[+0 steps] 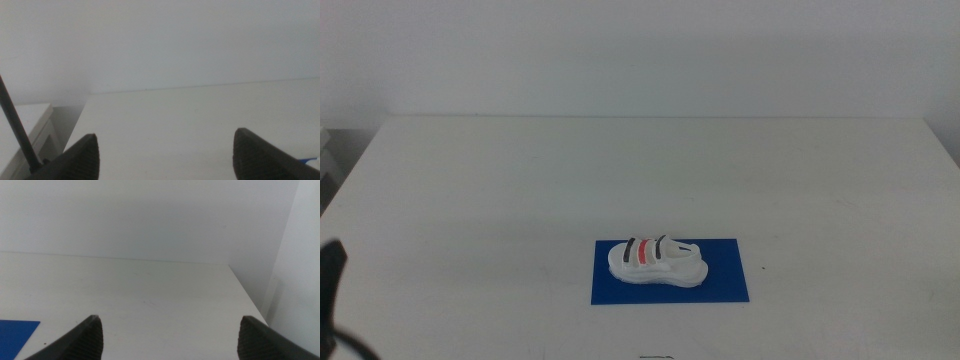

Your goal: Use one arm to grab the shoe from the table and place it on the mat.

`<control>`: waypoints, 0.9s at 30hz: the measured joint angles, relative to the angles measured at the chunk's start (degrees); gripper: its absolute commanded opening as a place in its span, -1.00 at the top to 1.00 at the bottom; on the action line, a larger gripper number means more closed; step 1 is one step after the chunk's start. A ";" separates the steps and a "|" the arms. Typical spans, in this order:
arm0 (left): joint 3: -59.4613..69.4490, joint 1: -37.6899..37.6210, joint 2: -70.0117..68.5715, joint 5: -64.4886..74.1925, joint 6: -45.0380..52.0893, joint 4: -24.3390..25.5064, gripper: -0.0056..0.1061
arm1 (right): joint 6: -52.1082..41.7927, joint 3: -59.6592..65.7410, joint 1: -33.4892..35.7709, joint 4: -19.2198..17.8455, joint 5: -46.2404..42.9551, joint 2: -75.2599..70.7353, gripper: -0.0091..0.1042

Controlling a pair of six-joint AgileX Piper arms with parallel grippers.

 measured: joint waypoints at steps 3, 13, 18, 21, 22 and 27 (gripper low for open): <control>4.03 1.11 -3.99 -1.60 3.67 -2.54 -0.70 | 0.00 0.00 0.00 0.00 0.00 0.00 -0.82; 10.44 5.99 -13.77 -1.77 5.16 -4.41 -0.70 | 0.00 0.00 0.00 0.00 0.00 0.00 -0.82; 11.47 6.13 -14.21 -1.57 5.16 -4.55 -0.70 | 0.00 0.00 0.00 0.00 0.00 0.00 -0.82; 12.14 6.18 -14.21 -2.20 5.18 -4.55 -0.70 | 0.00 0.00 0.00 0.00 0.00 0.00 -0.82; 12.69 6.18 -14.21 -2.47 5.18 -4.55 -0.70 | 0.00 0.00 0.00 0.00 0.00 0.00 -0.82; 15.75 6.18 -14.21 -1.64 5.18 -4.55 -0.70 | 0.00 0.00 0.00 0.00 0.00 0.00 -0.82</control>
